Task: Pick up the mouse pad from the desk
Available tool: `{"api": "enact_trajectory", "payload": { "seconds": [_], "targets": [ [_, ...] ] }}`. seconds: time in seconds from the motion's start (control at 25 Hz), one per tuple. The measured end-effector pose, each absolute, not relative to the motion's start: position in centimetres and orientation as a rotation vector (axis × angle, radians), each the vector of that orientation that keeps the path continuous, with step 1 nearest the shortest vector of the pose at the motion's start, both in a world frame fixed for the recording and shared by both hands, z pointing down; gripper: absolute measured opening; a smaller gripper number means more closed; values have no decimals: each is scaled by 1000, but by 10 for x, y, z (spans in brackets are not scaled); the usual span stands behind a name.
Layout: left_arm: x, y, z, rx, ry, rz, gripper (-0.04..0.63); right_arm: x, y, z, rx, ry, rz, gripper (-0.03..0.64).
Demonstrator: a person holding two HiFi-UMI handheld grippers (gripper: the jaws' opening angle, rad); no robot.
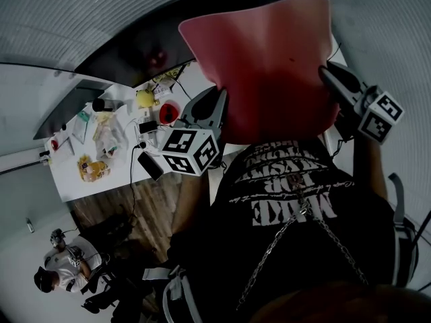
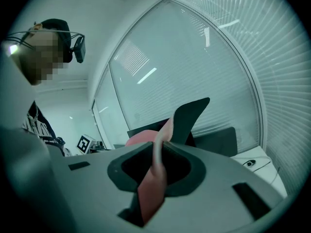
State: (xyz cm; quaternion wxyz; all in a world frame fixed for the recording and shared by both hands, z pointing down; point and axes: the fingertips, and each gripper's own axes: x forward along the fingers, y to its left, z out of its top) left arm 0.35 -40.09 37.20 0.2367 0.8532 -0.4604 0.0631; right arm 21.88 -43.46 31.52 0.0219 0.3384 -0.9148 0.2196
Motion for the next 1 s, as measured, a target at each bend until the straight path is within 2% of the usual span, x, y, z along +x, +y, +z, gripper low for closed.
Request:
{"api": "enact_trajectory", "payload": {
  "seconds": [0.4,0.84,0.96,1.0],
  "targets": [
    [7,-419,451,2214,-1326,242,51,233,-469,378,1059,-2728,797,61],
    [4,-420,610,2001,-1352,434,51,246,-481,557,1080,-2448,960,64],
    [-11,-422,640,1950,-1462,557,108,261,-484,588,1188,-2326,852,92],
    [-19,-424,637,1953,-1531,578,53,267,-487,588,1236,-2303,779,81]
  ]
}}
